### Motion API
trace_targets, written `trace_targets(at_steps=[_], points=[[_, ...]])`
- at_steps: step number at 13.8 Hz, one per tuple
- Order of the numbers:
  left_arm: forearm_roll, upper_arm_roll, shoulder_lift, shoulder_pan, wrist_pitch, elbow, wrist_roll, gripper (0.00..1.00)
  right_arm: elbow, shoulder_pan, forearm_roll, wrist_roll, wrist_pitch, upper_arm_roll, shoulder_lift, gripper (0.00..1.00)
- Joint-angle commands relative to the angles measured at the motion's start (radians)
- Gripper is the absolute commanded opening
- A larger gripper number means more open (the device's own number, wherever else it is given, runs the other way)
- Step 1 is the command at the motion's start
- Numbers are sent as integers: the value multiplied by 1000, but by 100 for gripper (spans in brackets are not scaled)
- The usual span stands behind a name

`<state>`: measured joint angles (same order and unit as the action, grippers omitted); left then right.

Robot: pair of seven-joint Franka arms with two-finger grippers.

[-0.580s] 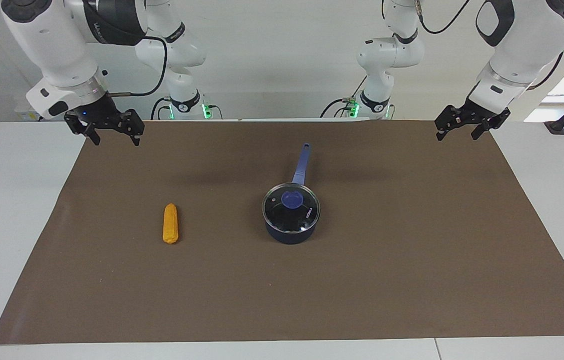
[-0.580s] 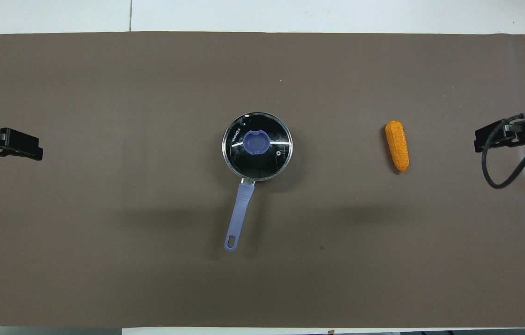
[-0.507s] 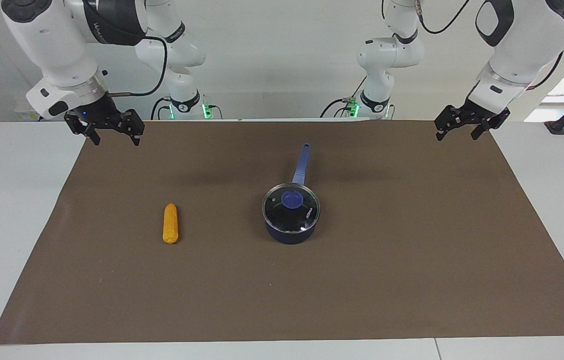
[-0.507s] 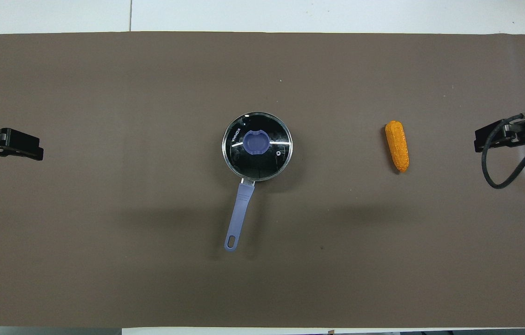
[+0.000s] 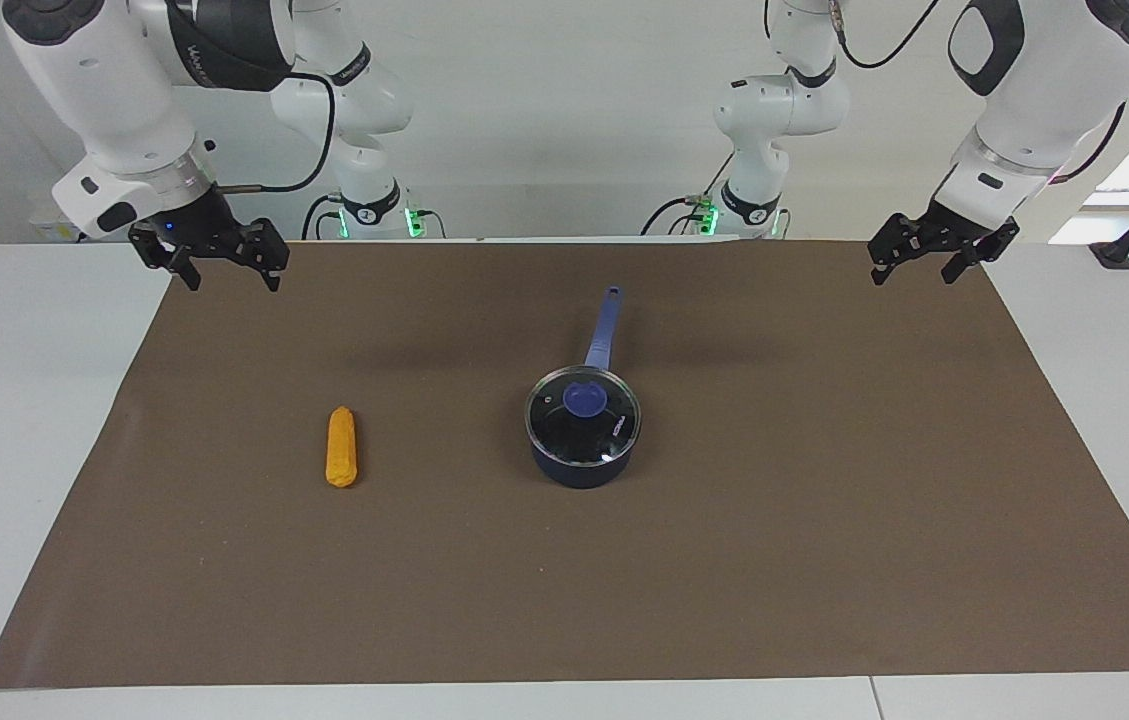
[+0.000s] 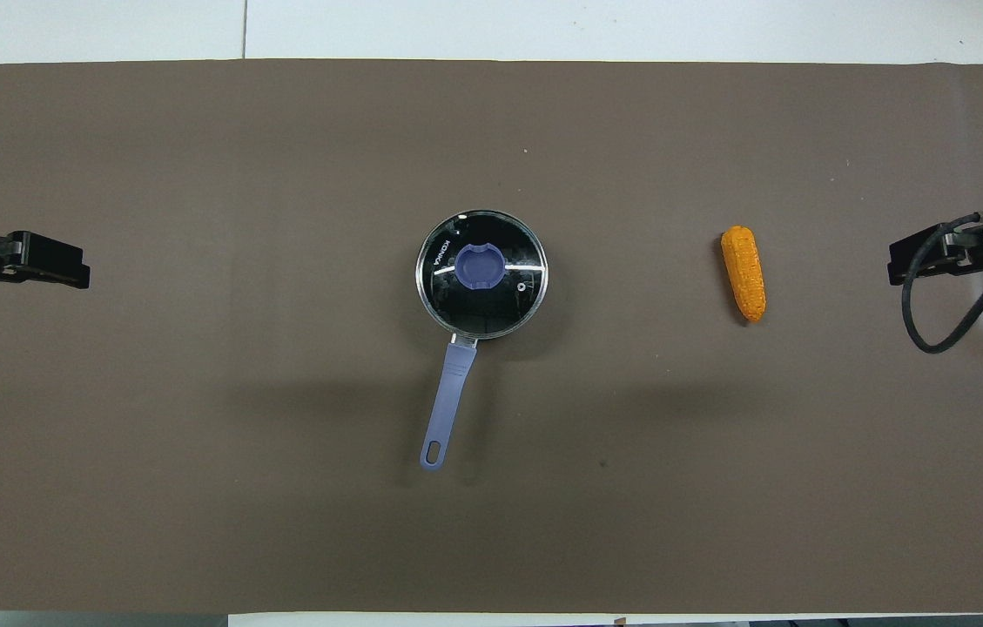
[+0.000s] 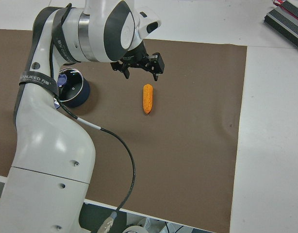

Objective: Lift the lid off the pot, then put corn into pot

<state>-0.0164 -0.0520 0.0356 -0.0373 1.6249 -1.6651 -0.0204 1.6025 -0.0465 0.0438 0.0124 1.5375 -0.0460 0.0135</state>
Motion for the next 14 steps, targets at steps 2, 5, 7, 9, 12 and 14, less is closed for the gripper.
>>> trace_targets(at_steps=[2,5,7,9,12,14], points=[[-37,4,-92,-175,52,63,-182,100,11,-7,-22,-28,-3,-6,-10,100],[-91,6,-349,-315,30,308,-385,100,36,-3,-22,-28,9,-8,-21,100],[-89,15,-451,-412,52,398,-462,100,97,2,-25,-23,111,-14,-40,100],[-88,15,-482,-464,88,407,-486,100,315,5,-108,-28,444,-17,-87,100],[-68,17,-520,-506,136,407,-510,100,387,69,-120,-20,634,-23,-8,100],[-62,17,-543,-536,156,410,-542,100,421,86,-121,1,760,-23,75,100]])
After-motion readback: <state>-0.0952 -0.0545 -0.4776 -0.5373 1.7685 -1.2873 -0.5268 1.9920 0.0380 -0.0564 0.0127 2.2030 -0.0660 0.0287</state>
